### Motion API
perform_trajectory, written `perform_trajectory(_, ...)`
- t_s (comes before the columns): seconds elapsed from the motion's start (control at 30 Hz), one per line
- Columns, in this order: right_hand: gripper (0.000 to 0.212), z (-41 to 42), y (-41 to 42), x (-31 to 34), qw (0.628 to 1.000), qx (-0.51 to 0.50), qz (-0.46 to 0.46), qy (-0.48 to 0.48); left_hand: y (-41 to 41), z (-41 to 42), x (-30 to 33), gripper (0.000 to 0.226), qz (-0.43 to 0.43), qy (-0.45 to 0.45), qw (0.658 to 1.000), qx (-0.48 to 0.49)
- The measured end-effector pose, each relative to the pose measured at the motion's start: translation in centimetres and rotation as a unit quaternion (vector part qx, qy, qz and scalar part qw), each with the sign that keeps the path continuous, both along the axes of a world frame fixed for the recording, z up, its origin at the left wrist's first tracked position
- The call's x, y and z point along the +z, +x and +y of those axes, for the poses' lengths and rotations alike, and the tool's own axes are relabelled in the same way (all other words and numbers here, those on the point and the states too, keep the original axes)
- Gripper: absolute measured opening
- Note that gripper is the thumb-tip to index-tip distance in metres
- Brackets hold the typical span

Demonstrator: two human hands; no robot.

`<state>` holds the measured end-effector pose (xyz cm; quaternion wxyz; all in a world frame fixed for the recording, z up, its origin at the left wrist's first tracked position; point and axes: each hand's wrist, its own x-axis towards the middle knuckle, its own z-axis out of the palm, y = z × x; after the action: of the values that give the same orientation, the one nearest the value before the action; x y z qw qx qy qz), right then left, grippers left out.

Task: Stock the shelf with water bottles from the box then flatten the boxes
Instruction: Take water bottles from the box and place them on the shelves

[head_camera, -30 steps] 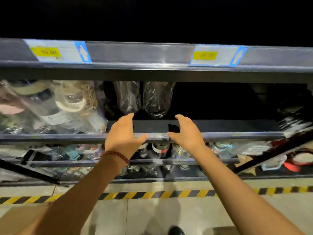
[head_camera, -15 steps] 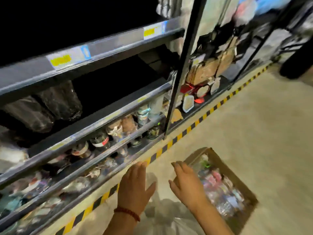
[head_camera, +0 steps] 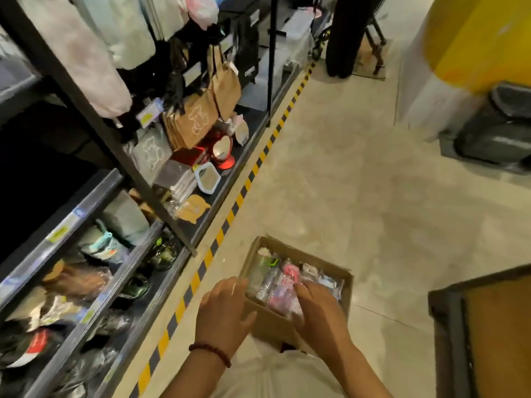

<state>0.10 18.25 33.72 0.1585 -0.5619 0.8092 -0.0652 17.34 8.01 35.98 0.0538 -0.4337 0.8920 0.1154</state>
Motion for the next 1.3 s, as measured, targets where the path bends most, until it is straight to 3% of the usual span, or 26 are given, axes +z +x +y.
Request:
perform_trajectory(0.2, 0.057, 2.2, -7.4, -1.4, 0.997, -0.078, -0.001, 0.002, -10.1, -0.2, -2.4, 0.066, -0.048, 0.030, 0.997, -0.059)
perform_trajectory(0.47, 0.049, 2.4, -11.8, -9.1, 0.974, -0.186, -0.119, 0.051, -18.2, -3.8, -8.6, 0.060, -0.091, 0.148, 0.983, -0.065)
perform_trajectory(0.67, 0.041, -1.2, -14.6, -21.8, 0.953, -0.252, -0.141, 0.089, -20.4, -7.6, -21.2, 0.055, -0.111, 0.192, 0.975, -0.024)
perform_trajectory(0.87, 0.032, -1.6, -17.7, -38.8, 0.898, -0.324, -0.210, 0.210, -20.7, -12.3, -37.4, 0.061, -0.177, 0.239, 0.954, 0.024)
perform_trajectory(1.07, 0.064, 0.2, -18.3, -52.0, 0.830, -0.429, -0.267, 0.238, -19.3, -15.1, -50.5, 0.064, -0.258, 0.179, 0.949, 0.006)
perform_trajectory(1.2, 0.089, 0.5, -17.5, -56.6, 0.815, -0.460, -0.270, 0.226, -17.9, -15.2, -54.9, 0.072, -0.253, 0.097, 0.962, -0.005)
perform_trajectory(1.3, 0.101, 0.0, -16.8, -58.4, 0.792, -0.516, -0.273, 0.177, -16.5, -14.0, -56.6, 0.079, -0.201, 0.052, 0.978, -0.031)
